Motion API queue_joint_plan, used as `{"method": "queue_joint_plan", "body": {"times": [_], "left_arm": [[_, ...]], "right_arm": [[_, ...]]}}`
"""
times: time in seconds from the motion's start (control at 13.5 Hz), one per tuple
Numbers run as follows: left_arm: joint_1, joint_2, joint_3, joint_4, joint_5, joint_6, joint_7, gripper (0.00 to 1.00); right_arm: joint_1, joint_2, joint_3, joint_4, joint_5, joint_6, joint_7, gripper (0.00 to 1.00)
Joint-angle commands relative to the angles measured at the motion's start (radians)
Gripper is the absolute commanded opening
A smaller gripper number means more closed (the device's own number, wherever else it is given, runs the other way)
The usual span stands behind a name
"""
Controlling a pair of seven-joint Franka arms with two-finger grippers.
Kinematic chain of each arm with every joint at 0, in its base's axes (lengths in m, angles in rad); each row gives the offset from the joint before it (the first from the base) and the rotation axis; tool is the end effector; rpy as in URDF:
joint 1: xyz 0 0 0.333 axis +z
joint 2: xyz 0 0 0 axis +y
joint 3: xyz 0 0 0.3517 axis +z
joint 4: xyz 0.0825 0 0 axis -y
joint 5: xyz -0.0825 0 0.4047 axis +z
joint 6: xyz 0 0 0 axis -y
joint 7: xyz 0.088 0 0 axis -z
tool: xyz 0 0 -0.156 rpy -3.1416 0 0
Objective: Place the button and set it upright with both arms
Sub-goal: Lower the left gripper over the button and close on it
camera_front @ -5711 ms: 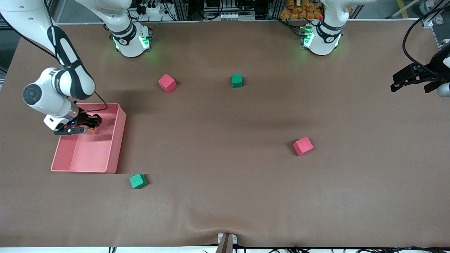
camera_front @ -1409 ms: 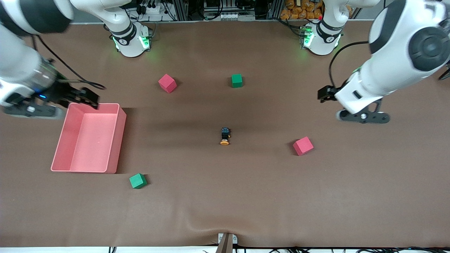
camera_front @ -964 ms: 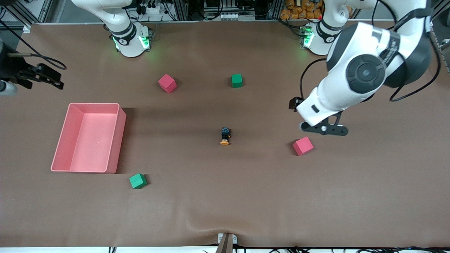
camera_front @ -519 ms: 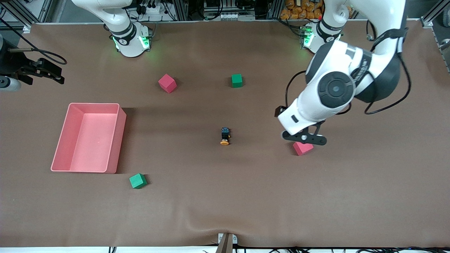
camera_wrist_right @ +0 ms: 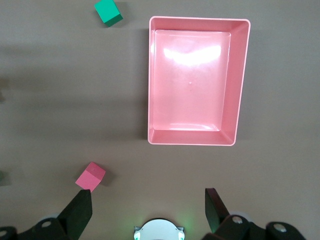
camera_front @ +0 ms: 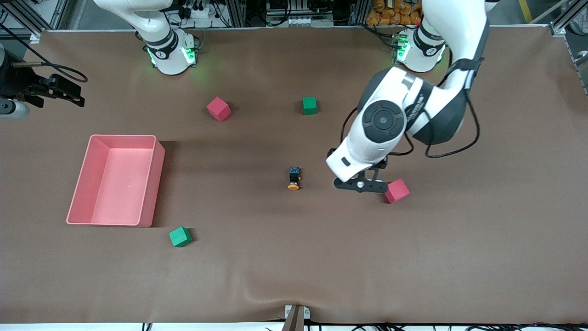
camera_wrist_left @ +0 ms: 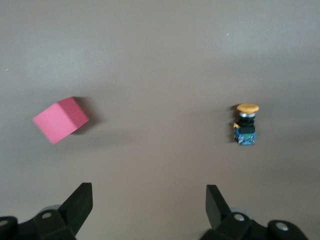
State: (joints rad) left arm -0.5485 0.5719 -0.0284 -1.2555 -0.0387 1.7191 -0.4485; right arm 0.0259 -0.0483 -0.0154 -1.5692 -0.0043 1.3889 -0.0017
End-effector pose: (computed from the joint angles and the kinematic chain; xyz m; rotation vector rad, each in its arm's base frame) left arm 0.6219 -0.4061 0.3969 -3.1242 0.1829 0.1886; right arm 0.5322 0.0047 0.6246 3.1306 0.0184 -0.2069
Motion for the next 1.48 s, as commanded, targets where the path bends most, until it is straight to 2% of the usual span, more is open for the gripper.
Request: {"method": "queue_joint_plan", "body": {"times": [0.0,0.37,0.74,1.41], "left_arm": [[-0.033,0.068,0.008,0.038,-0.017,0.075,-0.065,1.0],[-0.108,0.134,0.012,0.038,-0.017,0.157,-0.211,1.0],[-0.192,0.219,0.016,0.036,-0.015,0.308,-0.333,1.0],[-0.223,0.305,0.011,0.028,-0.015,0.419,-0.377,1.0]], "right_arm": [[-0.012,-0.019,0.003,-0.005,0.001,-0.014,-0.015,1.0],[-0.007,-0.019,0.006,-0.005,0.001,-0.014,-0.015,1.0],[-0.011,-0.016,0.006,-0.008,0.0,-0.013,-0.017,1.0],[-0.029,-0.01,0.003,-0.006,-0.011,-0.013,-0.018,1.0]]}}
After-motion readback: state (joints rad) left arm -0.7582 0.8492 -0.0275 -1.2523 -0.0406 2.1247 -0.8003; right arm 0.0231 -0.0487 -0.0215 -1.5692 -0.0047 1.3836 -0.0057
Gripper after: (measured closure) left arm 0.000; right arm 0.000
